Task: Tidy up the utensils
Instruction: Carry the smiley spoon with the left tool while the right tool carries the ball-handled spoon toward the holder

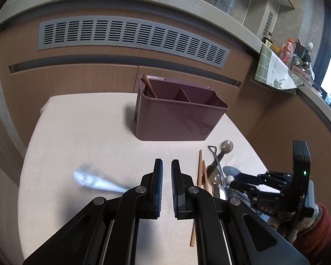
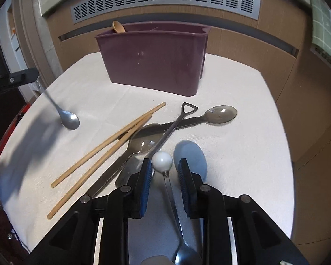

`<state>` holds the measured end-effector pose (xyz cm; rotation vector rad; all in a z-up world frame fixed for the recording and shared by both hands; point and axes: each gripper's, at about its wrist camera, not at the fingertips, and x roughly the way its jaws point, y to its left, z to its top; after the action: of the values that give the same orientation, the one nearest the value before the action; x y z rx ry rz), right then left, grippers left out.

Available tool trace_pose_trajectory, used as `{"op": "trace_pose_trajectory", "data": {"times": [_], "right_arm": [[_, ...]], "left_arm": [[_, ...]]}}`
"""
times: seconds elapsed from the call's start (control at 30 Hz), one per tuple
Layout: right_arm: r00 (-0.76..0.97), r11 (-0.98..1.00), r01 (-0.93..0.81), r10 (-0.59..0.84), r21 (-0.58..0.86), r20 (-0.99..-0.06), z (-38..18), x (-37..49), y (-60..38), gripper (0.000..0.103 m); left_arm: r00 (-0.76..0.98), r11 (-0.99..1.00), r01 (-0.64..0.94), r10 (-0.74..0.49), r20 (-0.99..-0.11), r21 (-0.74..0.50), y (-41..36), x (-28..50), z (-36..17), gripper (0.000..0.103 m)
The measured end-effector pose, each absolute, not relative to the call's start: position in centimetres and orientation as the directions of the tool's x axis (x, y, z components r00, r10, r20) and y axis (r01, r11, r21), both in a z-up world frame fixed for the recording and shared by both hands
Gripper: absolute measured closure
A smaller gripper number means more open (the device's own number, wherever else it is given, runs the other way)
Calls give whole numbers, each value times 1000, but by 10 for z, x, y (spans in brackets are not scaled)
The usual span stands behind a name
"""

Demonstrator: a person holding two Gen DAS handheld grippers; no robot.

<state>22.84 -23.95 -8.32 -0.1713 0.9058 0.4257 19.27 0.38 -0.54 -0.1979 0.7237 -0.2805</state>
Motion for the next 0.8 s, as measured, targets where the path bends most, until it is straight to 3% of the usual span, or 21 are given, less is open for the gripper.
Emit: {"op": "trace_pose_trajectory", "data": {"times": [0.27,0.37,0.63,0.8], "right_arm": [[495,898,-429,324,97,-806,-91,242,-235,77],[475,901,-396,368,178,-799,-93,246,-243,80],[553,921,-355,345,160,-759,-73,226,-250,83],[577,924,-357,335,140,-745,-64,220,-255,83]], "left_arm": [[678,947,84,-283,-678,-311,28,202,-27,92],[648,950,47,-265,-714,-310,39,211,-41,84],[545,951,45,-279,-791,-305,56,260,-84,82],[504,929,62,-345,-792,-364,65,241,-92,82]]}}
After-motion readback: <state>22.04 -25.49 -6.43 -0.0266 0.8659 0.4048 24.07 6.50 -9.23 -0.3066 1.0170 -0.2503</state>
